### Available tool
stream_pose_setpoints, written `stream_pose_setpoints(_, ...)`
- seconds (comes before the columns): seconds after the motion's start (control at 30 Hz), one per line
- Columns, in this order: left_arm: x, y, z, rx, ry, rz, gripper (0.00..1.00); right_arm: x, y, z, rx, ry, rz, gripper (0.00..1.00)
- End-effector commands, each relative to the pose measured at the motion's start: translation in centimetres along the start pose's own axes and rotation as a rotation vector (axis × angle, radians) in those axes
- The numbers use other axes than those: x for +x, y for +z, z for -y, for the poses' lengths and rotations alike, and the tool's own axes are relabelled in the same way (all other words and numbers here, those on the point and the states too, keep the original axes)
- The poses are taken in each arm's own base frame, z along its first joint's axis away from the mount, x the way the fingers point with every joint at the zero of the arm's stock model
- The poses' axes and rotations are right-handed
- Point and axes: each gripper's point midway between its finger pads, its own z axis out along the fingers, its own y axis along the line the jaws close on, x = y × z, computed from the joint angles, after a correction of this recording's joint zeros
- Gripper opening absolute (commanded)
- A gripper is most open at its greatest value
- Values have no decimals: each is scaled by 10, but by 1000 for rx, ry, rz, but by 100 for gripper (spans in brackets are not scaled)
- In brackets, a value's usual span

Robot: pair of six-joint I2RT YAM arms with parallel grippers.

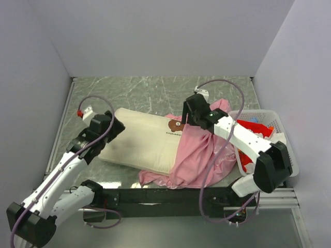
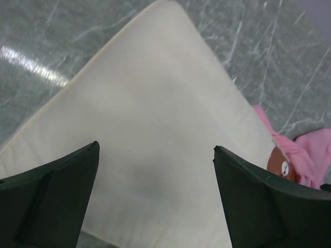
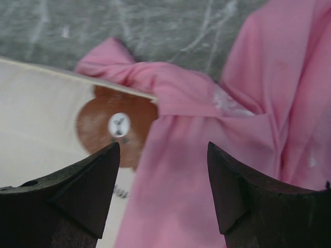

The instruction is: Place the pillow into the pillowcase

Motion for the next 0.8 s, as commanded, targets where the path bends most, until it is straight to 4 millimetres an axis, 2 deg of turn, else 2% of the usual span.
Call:
stream_pose_setpoints(0.0,-34,9,25,-10,80,82,98,1,24,4,-81,12,-72,73)
stream_pose_setpoints(0.17,-16,54,6,-159,187,13,99,8,35,-8,-101,-13,-112,74)
stream_pose_setpoints(0.3,6,78,7,-165,216,-75,99,26,54,5,-25,-50,-174,70)
stream_pose_setpoints(0.33,16,86,5,-174,228,-109,99,28,54,1,-42,-50,-179,67)
stream_pose_setpoints(0.37,20,90,4,-176,234,-126,97,28,54,0,-44,-52,-178,50)
stream_pose_setpoints(0.4,23,93,5,-173,240,-137,90,27,52,-4,-50,-55,-171,39)
stream_pose_setpoints(0.43,29,96,4,-173,248,-162,78,24,51,-6,-51,-60,-165,30)
stream_pose_setpoints(0.47,31,96,6,-163,248,-168,45,22,48,-3,-18,-75,-161,18)
stream_pose_setpoints(0.5,29,93,10,-137,241,-160,24,9,43,-15,-28,-90,-133,14)
stream_pose_setpoints(0.53,30,91,9,-134,233,-163,1,2,40,-19,-17,-104,-120,11)
stream_pose_setpoints(0.57,29,89,10,-124,229,-161,1,-3,36,-16,24,-125,-109,8)
stream_pose_setpoints(0.6,24,84,15,-97,219,-147,1,-20,31,-32,8,-142,-72,7)
stream_pose_setpoints(0.63,26,81,15,-81,210,-156,1,-25,29,-39,0,-155,-66,5)
stream_pose_setpoints(0.67,26,79,16,-68,199,-156,1,-22,34,-49,-24,-170,-96,0)
stream_pose_setpoints(0.7,23,73,22,-29,182,-145,1,-38,27,-71,-74,-181,-63,0)
stream_pose_setpoints(0.73,22,69,26,-7,161,-143,1,-41,26,-83,-93,-192,-60,0)
stream_pose_setpoints(0.77,21,65,30,18,148,-147,1,-32,36,-89,-73,-225,-96,0)
